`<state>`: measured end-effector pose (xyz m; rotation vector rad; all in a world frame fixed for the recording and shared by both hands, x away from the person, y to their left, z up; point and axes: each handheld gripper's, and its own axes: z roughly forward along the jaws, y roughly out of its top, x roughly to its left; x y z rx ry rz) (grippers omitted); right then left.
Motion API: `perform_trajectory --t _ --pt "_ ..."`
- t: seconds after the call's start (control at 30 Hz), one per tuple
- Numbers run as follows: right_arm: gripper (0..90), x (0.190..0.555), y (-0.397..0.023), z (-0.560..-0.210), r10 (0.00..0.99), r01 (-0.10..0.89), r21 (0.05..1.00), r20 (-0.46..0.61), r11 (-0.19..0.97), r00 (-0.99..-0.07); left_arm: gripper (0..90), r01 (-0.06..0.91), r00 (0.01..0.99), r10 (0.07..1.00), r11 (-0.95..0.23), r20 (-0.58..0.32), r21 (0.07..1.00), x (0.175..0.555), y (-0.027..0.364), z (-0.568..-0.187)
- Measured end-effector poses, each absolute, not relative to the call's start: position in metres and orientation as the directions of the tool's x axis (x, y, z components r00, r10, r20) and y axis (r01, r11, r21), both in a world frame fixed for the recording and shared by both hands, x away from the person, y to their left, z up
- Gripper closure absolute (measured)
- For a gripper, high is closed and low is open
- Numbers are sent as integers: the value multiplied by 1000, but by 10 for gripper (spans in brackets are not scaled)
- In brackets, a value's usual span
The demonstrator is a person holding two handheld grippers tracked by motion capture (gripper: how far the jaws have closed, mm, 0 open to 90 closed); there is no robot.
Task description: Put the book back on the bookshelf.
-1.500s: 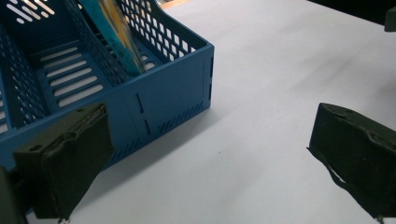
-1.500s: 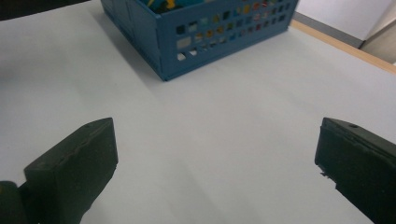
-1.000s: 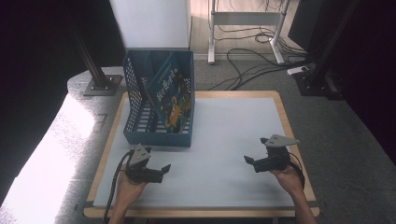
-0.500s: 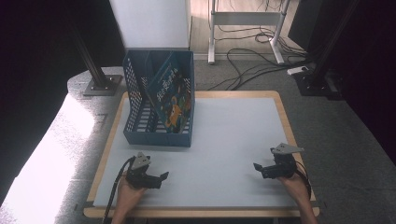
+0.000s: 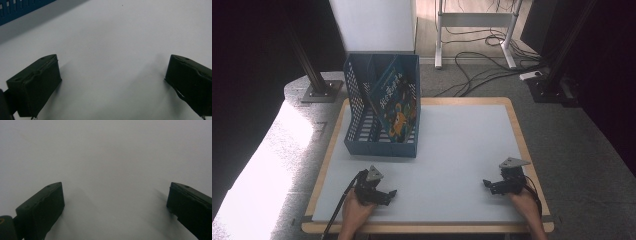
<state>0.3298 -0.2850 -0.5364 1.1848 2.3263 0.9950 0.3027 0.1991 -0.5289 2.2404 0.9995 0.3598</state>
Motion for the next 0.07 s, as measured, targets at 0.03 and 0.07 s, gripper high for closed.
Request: perform_trajectory --t 0.03,0.07 --pt "5 330 -285 -537 806 563 721 9 404 -591 0 563 671 741 -497 -13 660 303 199 -529" --pt "5 330 -285 -537 806 563 721 9 404 -591 0 563 671 741 -497 -13 660 303 199 -529"
